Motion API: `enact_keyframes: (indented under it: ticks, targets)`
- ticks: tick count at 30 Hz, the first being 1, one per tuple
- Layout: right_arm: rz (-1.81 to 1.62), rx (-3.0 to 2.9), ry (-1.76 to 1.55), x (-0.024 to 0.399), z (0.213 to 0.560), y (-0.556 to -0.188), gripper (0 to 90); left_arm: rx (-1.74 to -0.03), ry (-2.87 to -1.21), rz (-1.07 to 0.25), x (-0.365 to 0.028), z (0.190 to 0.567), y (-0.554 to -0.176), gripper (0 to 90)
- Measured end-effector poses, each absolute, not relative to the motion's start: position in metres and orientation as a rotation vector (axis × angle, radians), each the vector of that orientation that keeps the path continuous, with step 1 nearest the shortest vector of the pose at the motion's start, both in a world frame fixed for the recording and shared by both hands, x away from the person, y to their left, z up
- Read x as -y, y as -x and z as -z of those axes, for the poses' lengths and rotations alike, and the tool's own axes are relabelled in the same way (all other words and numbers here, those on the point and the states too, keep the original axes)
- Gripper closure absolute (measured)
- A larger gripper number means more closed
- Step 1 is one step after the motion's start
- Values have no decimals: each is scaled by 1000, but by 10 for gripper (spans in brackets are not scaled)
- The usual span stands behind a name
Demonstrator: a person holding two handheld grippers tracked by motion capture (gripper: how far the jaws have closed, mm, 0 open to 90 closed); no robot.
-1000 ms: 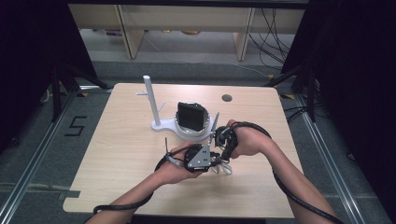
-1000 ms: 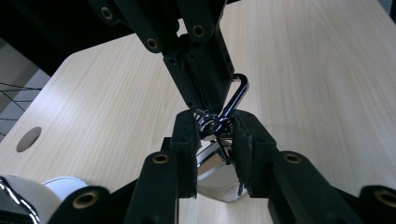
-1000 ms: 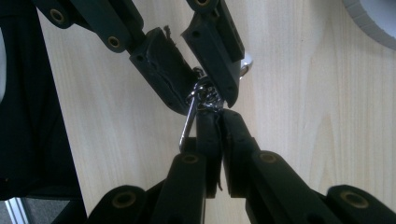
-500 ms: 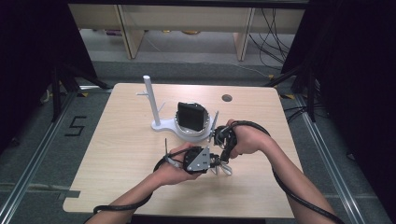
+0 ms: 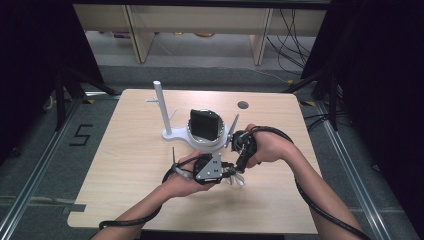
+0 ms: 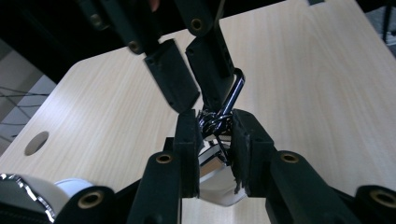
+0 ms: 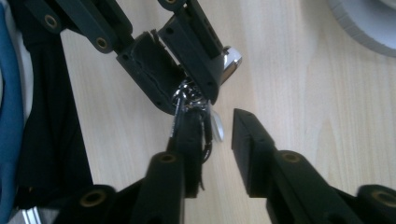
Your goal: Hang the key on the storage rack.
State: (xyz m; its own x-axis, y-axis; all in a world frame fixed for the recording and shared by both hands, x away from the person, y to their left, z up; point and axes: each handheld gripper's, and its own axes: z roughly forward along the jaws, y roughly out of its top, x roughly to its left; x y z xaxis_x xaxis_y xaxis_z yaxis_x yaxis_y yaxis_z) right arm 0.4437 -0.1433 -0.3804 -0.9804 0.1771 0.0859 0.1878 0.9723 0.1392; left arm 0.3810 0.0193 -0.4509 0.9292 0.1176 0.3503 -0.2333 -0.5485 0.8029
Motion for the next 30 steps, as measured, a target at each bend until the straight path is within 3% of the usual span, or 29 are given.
enact_keyframes:
  ticks: [9,15,20,23,26,30]
  targets:
    - [181,3011,280,143,381,-447,634,160,-2122,-490,-19,450,-379,726]
    - [186,2924,454,148,383,-452,541,231,-2124,-529,-20,447,-374,727]
    - [195,2845,568,151,384,-455,528,259,-2124,-539,-20,446,-374,728]
    - [214,2840,505,153,385,-456,531,275,-2126,-526,-21,445,-375,728]
    - [291,2955,219,148,380,-449,510,285,-2141,-488,-21,448,-375,730]
    - [323,2972,198,147,375,-450,486,284,-2126,-497,-20,446,-373,731]
